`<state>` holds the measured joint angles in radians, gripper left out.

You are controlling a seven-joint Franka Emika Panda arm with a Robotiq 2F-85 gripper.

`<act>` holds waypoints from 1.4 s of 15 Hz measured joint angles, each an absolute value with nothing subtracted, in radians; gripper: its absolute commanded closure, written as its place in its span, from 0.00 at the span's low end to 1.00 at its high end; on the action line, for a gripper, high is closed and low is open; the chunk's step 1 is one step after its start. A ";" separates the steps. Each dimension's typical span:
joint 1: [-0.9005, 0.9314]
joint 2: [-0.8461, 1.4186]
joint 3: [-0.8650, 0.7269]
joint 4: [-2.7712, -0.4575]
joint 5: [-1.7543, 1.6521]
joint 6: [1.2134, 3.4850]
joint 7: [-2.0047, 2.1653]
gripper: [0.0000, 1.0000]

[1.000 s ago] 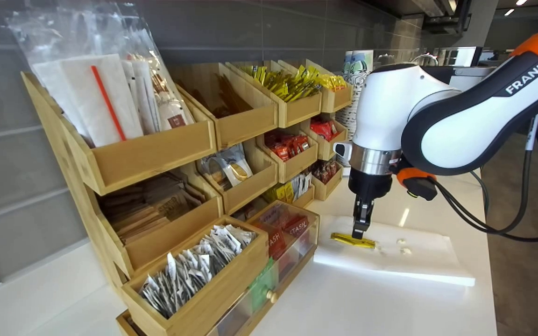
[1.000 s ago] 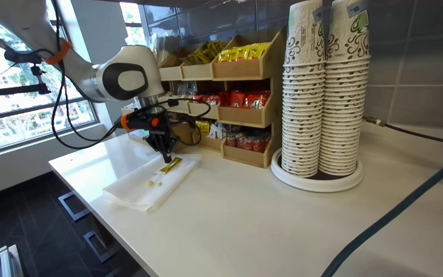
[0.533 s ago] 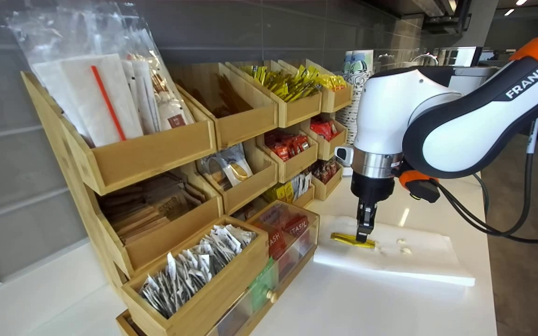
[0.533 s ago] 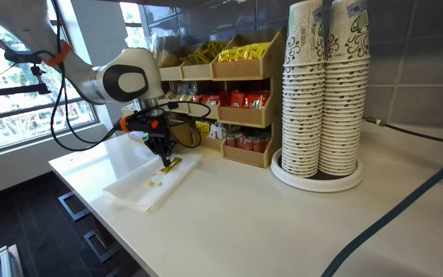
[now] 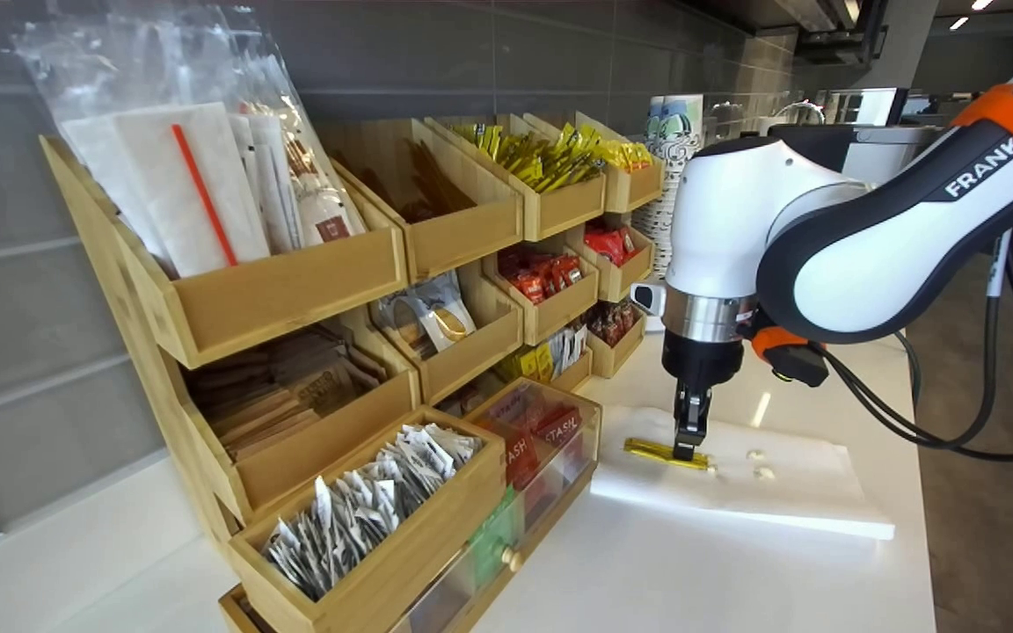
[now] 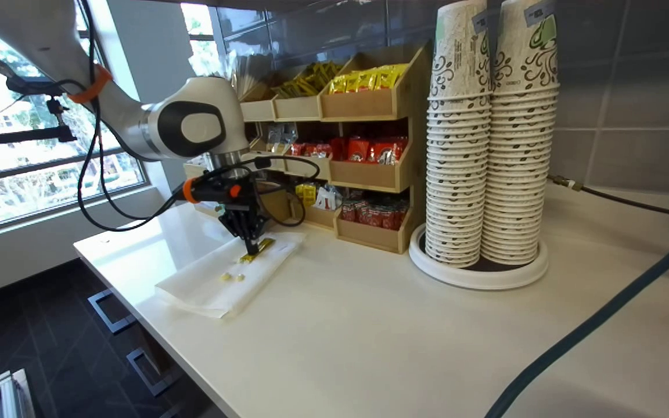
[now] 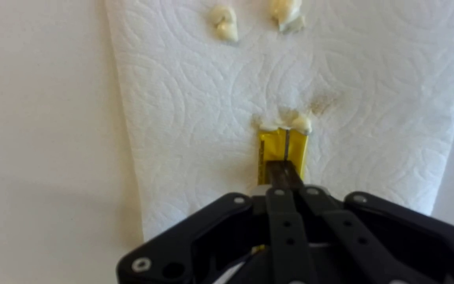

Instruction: Turn the yellow sachet upside down, then press the top of it

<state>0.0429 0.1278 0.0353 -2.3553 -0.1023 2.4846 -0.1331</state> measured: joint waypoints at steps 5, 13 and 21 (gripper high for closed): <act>0.043 0.132 0.035 -2.355 -0.104 2.485 -0.133 1.00; 0.044 0.134 0.036 -2.356 -0.110 2.485 -0.133 1.00; 0.044 0.131 0.035 -2.356 -0.119 2.476 -0.131 1.00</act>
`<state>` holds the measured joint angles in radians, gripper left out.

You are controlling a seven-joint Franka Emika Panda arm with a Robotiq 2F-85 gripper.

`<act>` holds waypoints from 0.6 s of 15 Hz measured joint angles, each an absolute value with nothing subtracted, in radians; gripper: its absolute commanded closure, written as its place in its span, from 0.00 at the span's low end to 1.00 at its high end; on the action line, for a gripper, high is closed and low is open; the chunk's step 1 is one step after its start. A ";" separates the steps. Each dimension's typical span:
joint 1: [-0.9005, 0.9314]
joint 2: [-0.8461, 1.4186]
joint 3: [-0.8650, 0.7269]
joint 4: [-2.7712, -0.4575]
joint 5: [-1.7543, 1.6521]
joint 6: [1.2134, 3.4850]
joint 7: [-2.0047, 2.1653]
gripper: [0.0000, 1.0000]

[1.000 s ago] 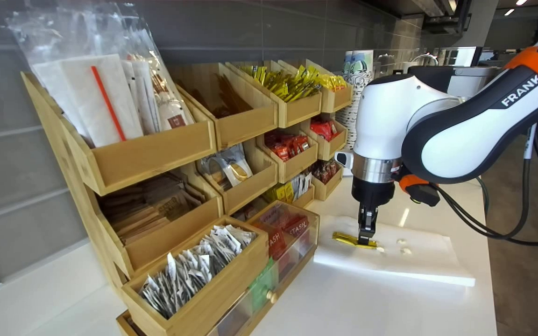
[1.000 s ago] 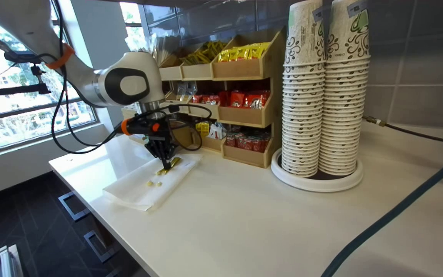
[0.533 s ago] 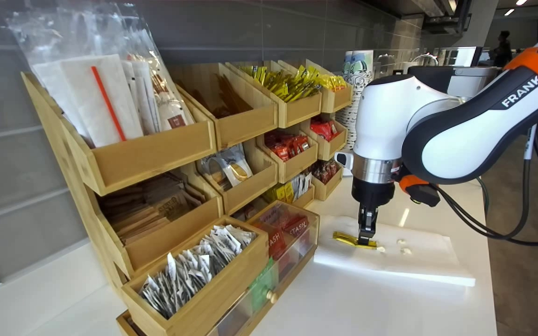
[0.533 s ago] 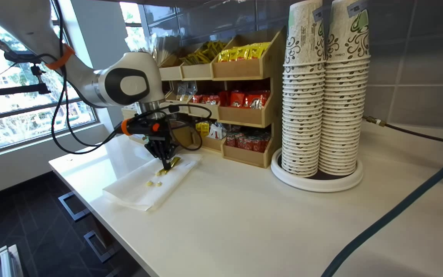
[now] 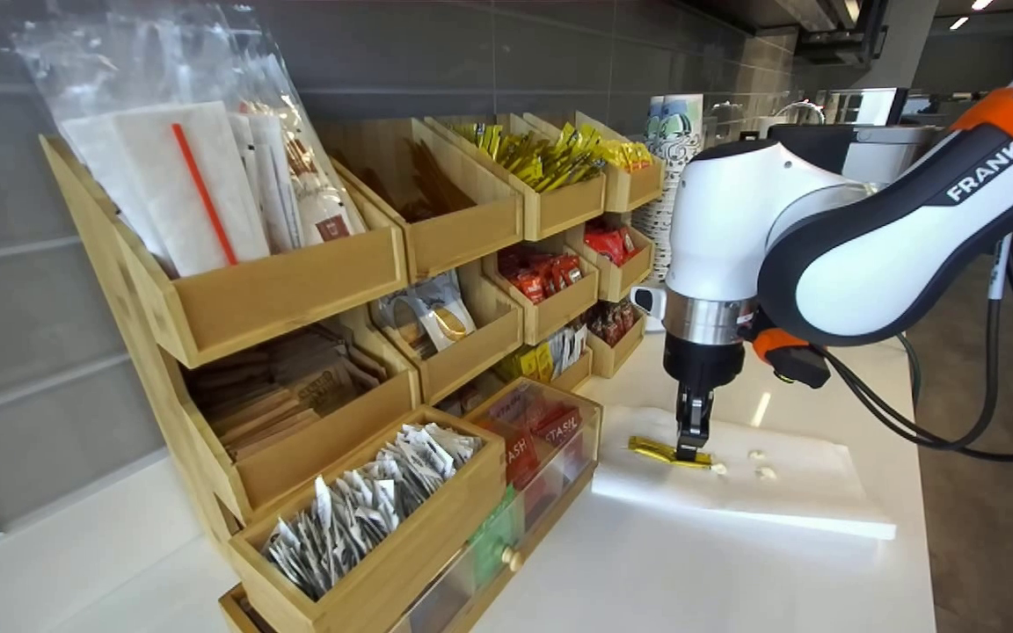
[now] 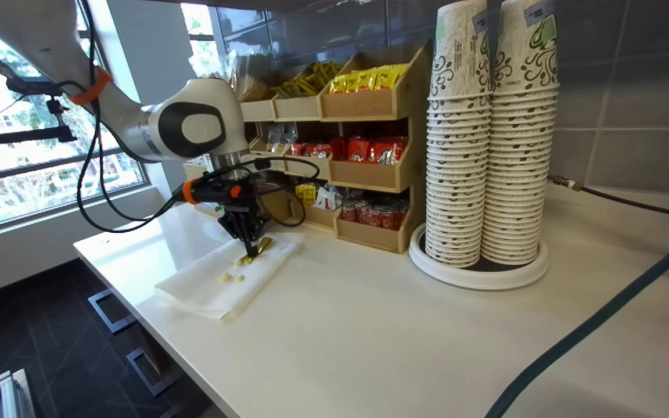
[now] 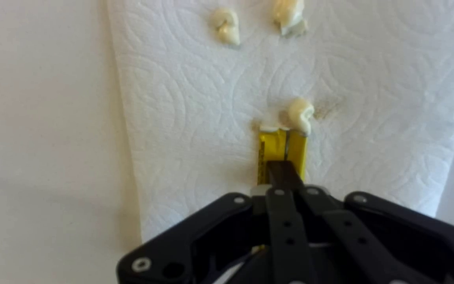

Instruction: Turn the yellow sachet upside down, then press the top of it

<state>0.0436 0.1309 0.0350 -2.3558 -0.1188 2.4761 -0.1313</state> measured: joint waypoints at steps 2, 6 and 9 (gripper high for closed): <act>0.043 0.127 0.033 -2.356 -0.127 2.465 -0.130 1.00; 0.043 0.118 0.029 -2.355 -0.140 2.459 -0.128 1.00; 0.043 0.108 0.028 -2.354 -0.150 2.459 -0.124 1.00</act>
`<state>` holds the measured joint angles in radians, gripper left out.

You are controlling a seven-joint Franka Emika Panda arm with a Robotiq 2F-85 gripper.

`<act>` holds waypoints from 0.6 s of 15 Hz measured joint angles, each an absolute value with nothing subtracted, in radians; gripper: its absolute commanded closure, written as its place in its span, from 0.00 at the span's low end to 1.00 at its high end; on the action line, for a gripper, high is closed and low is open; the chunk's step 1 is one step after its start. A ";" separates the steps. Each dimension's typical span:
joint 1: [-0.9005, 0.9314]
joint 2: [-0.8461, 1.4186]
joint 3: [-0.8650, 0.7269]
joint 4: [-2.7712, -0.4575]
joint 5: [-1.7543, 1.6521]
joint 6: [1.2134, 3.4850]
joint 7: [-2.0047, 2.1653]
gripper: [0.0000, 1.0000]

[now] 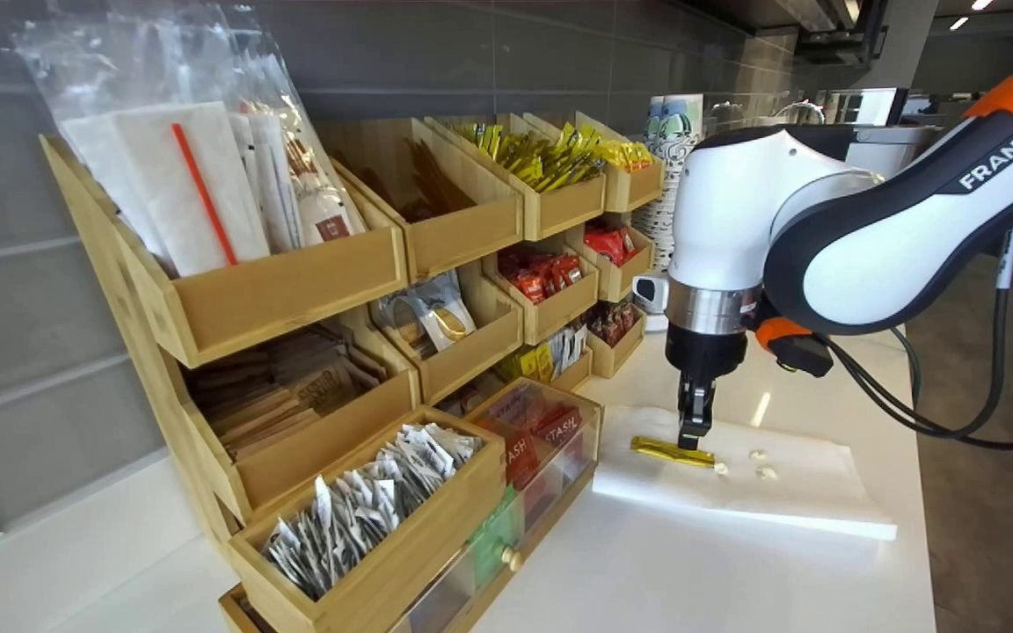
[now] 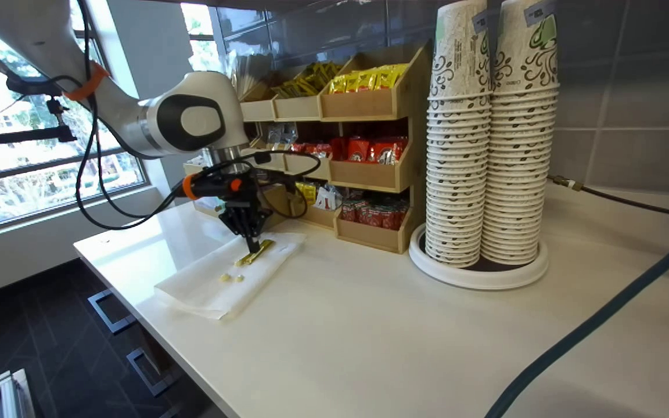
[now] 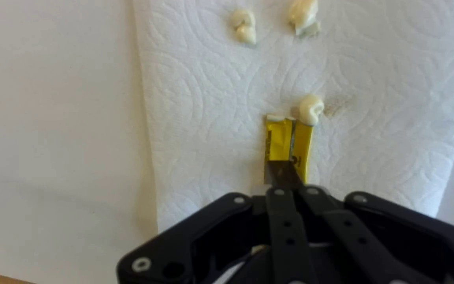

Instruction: Turn the yellow sachet upside down, then press the top of it

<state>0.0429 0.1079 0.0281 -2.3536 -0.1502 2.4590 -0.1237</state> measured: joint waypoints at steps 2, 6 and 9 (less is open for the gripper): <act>0.043 0.099 0.028 -2.353 -0.154 2.459 -0.123 0.74; 0.043 0.077 0.028 -2.353 -0.165 2.459 -0.112 0.53; 0.043 0.055 0.028 -2.353 -0.165 2.459 -0.111 0.32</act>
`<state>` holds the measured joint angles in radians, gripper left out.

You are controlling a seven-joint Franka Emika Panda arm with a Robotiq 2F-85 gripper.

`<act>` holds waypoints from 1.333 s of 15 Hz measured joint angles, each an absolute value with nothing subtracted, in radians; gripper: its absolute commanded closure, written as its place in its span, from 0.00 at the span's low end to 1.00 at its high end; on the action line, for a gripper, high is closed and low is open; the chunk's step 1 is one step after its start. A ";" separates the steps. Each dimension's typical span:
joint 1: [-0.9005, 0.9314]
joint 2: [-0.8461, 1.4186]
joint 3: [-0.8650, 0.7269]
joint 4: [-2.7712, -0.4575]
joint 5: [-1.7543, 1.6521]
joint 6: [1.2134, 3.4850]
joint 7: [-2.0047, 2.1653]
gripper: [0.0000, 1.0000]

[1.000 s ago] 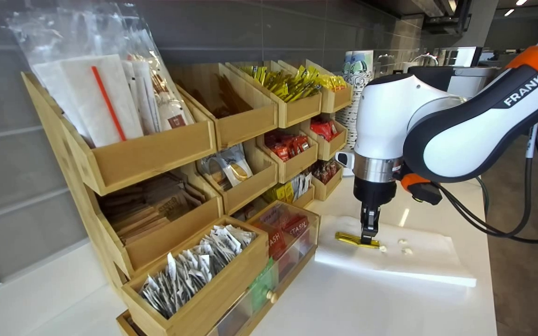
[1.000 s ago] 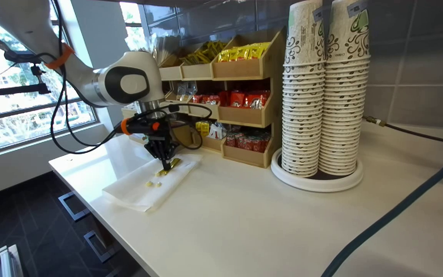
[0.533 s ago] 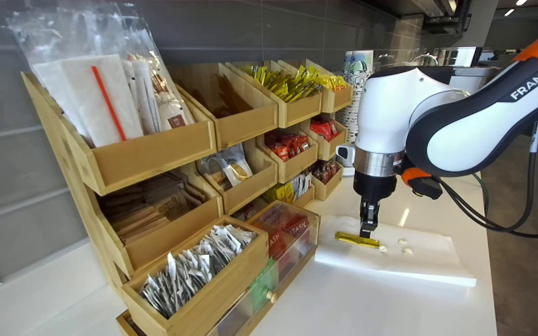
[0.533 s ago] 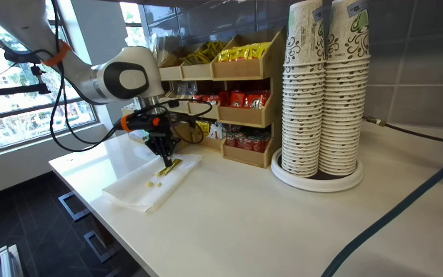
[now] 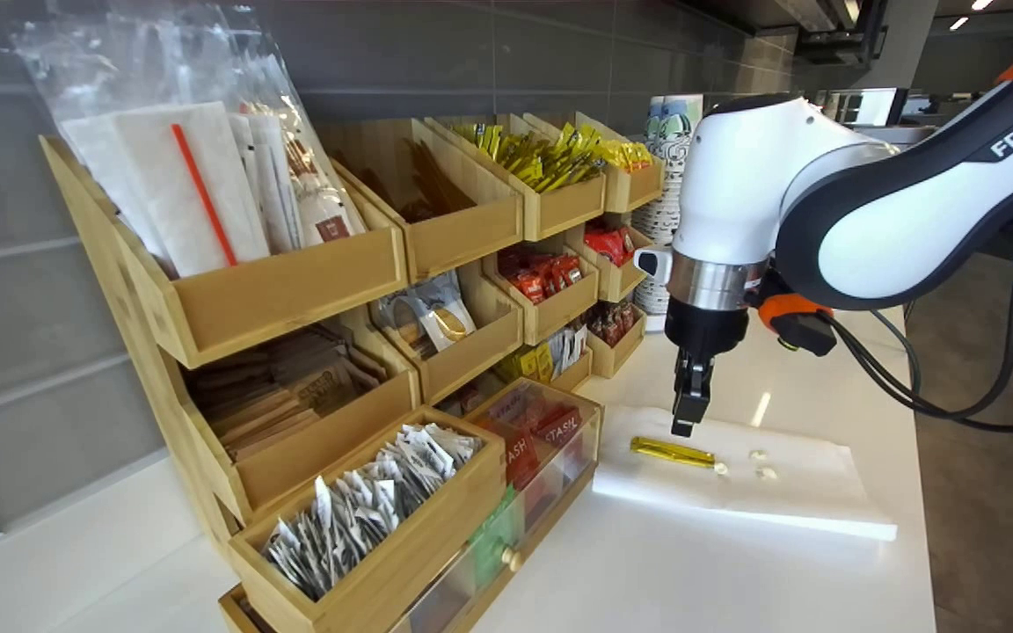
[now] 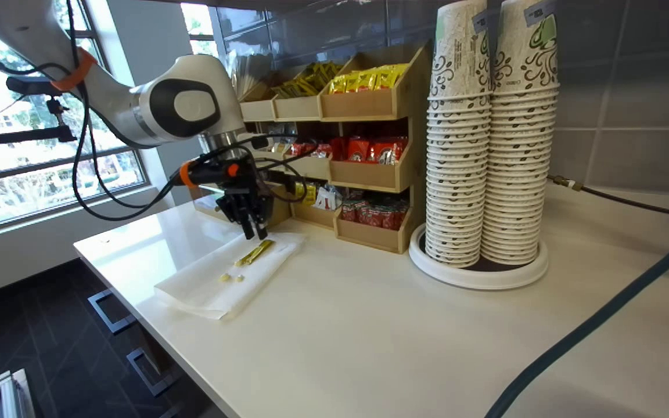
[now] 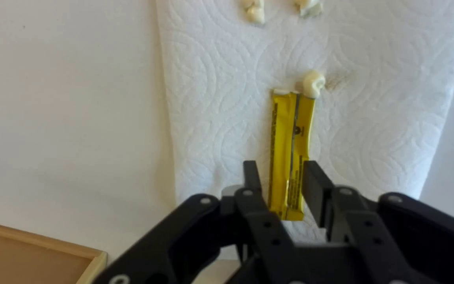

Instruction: Turn the yellow sachet upside down, then press the top of it

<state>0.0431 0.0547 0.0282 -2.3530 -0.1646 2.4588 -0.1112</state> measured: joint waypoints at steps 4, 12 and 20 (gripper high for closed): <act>0.043 0.015 0.031 -2.354 -0.144 2.435 -0.112 0.05; 0.043 -0.115 0.030 -2.376 -0.071 2.316 -0.114 0.00; 0.045 -0.255 0.033 -2.459 -0.065 2.280 -0.099 0.00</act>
